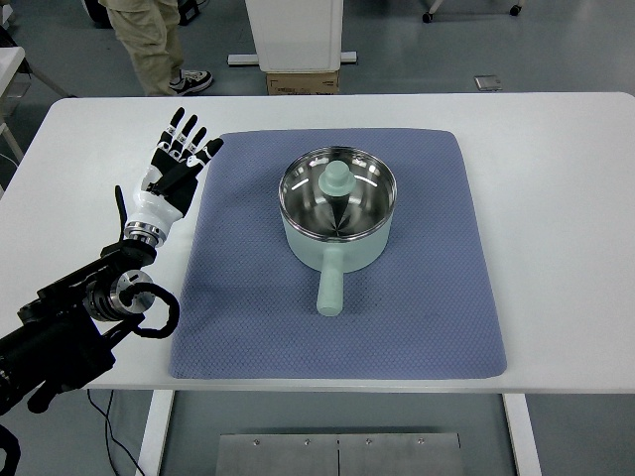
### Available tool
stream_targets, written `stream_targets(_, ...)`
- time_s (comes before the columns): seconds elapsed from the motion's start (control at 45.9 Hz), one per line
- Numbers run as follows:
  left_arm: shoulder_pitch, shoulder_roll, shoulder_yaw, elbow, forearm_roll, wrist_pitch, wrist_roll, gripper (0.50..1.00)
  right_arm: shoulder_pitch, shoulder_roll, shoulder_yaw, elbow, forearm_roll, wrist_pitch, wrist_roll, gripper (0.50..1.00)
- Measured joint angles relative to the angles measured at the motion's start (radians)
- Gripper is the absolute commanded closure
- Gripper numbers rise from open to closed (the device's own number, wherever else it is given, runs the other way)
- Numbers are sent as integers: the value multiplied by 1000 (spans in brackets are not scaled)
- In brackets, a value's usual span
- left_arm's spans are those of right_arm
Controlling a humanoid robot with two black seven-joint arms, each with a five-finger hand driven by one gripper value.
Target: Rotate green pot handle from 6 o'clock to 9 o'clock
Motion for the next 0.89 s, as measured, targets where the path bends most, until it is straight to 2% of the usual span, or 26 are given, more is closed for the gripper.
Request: stream_targets(0.892, -3, 2, -2, -5, 1, 1, -1, 500, 0, 0, 0, 0, 0, 0, 0, 500)
